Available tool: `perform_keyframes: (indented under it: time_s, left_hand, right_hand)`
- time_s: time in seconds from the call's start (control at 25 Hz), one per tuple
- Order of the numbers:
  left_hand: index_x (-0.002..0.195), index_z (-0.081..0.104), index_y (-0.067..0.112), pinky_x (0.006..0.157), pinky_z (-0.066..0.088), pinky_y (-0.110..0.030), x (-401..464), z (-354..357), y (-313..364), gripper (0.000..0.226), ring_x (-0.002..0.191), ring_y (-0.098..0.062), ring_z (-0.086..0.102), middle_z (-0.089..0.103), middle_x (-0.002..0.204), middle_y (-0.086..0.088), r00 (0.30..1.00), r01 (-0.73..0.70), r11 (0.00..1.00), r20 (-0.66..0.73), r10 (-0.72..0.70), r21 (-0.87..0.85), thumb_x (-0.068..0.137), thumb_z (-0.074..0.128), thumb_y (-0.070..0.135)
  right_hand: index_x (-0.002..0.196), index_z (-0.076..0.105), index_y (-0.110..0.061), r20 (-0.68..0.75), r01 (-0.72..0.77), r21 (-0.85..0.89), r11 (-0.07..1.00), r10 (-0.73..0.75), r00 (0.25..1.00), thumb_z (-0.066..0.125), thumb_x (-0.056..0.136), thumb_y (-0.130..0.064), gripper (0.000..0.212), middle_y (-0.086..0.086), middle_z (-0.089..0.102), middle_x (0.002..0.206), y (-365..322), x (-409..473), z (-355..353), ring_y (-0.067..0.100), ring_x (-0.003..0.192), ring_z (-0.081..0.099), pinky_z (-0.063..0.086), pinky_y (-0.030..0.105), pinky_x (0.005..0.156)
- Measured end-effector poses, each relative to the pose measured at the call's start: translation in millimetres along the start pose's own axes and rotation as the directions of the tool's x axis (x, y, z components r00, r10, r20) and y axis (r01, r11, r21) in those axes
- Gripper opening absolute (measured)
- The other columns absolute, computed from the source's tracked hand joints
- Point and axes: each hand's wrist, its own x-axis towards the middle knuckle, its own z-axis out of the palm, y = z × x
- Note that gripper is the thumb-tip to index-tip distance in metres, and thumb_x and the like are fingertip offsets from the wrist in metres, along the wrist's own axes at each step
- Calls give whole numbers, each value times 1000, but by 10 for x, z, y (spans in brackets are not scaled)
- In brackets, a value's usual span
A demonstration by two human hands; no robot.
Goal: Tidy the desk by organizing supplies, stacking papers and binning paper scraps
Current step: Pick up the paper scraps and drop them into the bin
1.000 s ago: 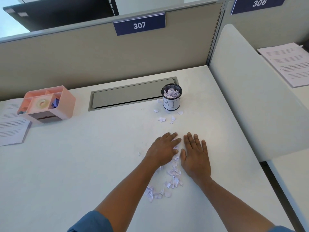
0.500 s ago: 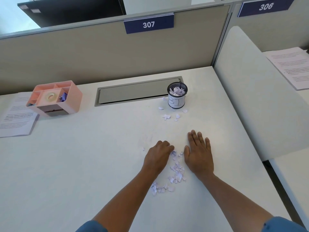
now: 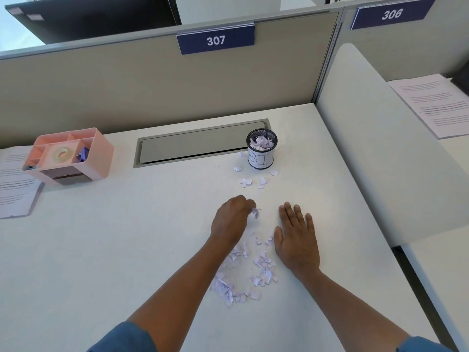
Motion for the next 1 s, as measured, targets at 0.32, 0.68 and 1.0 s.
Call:
perform_keyframes:
  time_s: [0.32, 0.68, 1.0]
  left_hand:
    - [95, 75, 18, 70, 47, -34, 1020, -577, 150, 18, 82, -30, 62, 68, 91, -7, 977, 9, 995, -209, -30, -103, 93, 58, 13]
    - [112, 72, 17, 78, 54, -40, 1753, -613, 316, 32, 92, -34, 63, 72, 101, -9, 999, 10, 1000, -45, -10, 5, 86, 58, 3]
    - [118, 68, 18, 85, 51, -38, 1872, -632, 302, 33, 102, -32, 62, 71, 112, -8, 995, -27, 995, -102, 17, -96, 89, 55, 8]
  right_hand:
    - [151, 35, -15, 20, -5, -5, 1000, 5, 1000, 33, 94, -33, 60, 2, 30, 160, -4, 7, -13, 22, 149, 24, 17, 46, 123]
    - [152, 33, -16, 32, -19, 42, 999, 17, 999, 36, 95, -31, 59, -1, 27, 161, 5, 29, -15, 21, 150, 20, 15, 47, 123]
    - [152, 33, -16, 35, -29, 28, 999, 28, 999, 35, 95, -32, 59, -1, 27, 161, 24, 28, 13, 20, 151, 20, 16, 46, 122]
